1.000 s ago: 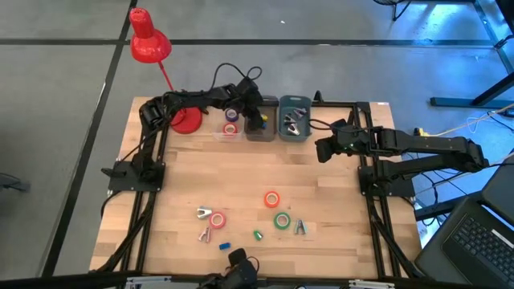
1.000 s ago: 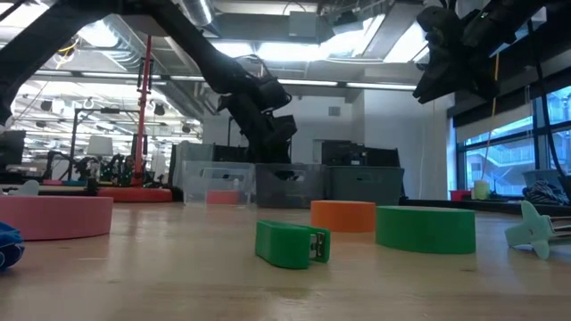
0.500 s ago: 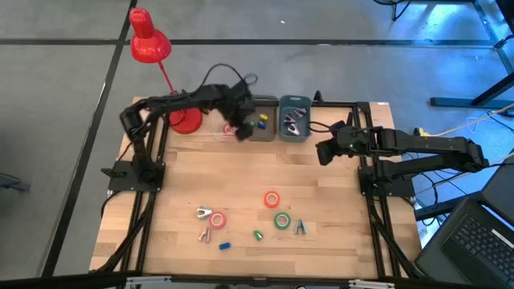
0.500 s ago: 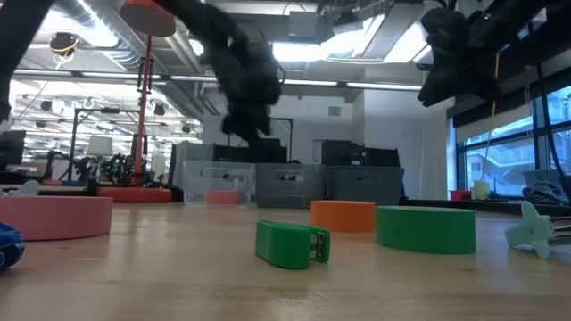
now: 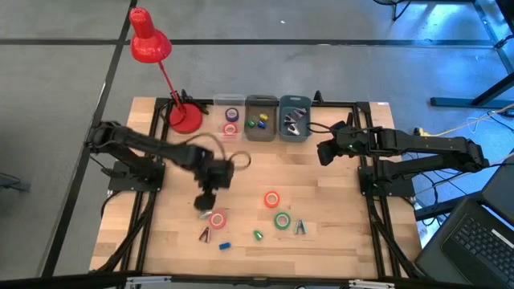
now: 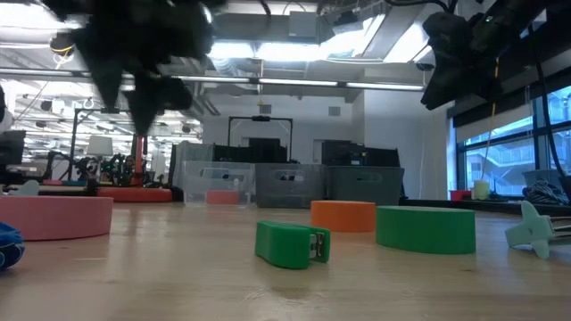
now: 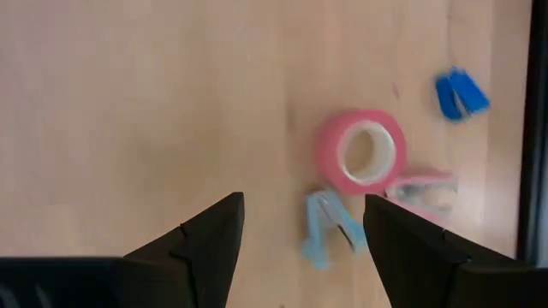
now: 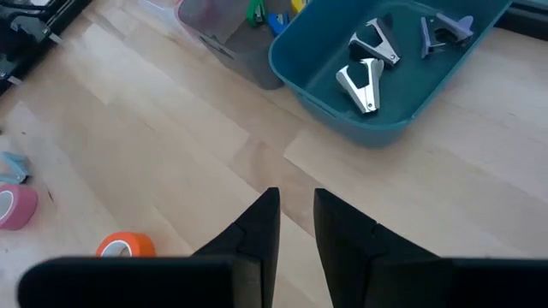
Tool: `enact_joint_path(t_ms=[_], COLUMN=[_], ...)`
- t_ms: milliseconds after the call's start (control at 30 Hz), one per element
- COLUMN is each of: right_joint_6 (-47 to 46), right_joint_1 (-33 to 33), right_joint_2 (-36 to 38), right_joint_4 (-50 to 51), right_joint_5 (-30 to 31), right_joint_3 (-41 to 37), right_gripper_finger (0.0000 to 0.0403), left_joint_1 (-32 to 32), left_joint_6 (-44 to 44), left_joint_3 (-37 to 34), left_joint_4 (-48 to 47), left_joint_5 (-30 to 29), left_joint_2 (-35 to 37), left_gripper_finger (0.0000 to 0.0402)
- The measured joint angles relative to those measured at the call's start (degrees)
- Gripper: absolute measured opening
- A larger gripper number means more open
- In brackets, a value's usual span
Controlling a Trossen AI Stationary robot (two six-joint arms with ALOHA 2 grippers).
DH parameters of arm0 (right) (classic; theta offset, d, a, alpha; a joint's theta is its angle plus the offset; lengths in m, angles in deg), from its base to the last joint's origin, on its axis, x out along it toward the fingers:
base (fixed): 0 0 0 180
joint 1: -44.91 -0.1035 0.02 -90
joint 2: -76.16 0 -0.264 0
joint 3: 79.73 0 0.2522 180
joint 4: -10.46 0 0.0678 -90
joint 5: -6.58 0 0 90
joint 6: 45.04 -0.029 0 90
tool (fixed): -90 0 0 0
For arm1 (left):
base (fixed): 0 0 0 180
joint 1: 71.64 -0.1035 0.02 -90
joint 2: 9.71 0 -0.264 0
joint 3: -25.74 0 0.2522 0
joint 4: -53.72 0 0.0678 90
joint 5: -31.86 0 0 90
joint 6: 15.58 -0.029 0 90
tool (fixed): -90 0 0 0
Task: Pick and place Stapler, Stapler remover, tape
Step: Put the pink tape into the transparent bin
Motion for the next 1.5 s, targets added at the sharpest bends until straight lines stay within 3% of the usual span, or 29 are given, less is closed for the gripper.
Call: enact_joint_path(t_ms=[133,333,567,1000,1133,1300,1400,1500], right_joint_6=[0.80,0.61,0.63,0.85,0.85,0.87,1.00,1.00], right_joint_1=[0.00,0.00,0.00,0.00,0.00,0.00,0.00,0.00], right_joint_2=[0.00,0.00,0.00,0.00,0.00,0.00,0.00,0.00], right_joint_4=[-0.65,-1.04,-2.90,-3.31,-3.27,-3.29,-3.29,-3.29], right_joint_5=[0.04,0.15,0.15,-0.71,-0.76,-0.92,-0.92,-0.92], right_joint_3=[-0.02,-0.04,-0.04,-0.04,-0.04,-0.04,-0.04,-0.04], right_gripper_finger=[0.0076,0.0076,0.0076,0.0076,0.0076,0.0076,0.0076,0.0076], left_joint_1=[6.88,11.87,13.07,13.03,13.03,12.50,11.60,9.96], left_joint_6=[1.65,1.74,1.62,0.73,0.69,0.08,0.10,-0.98], left_joint_3=[-2.74,-3.47,-3.47,-3.18,-3.12,-3.09,-3.48,-2.58], left_joint_4=[4.95,8.24,10.93,15.57,15.00,14.94,13.15,9.20], left_joint_5=[-6.01,-10.99,-11.11,-9.63,-10.20,-11.13,-9.15,-12.25], left_joint_2=[0.99,-0.30,-3.77,-16.32,-17.94,-16.22,-14.08,-9.76], left_gripper_finger=[0.0230,0.0230,0.0230,0.0229,0.0185,0.0043,0.0032,0.0032])
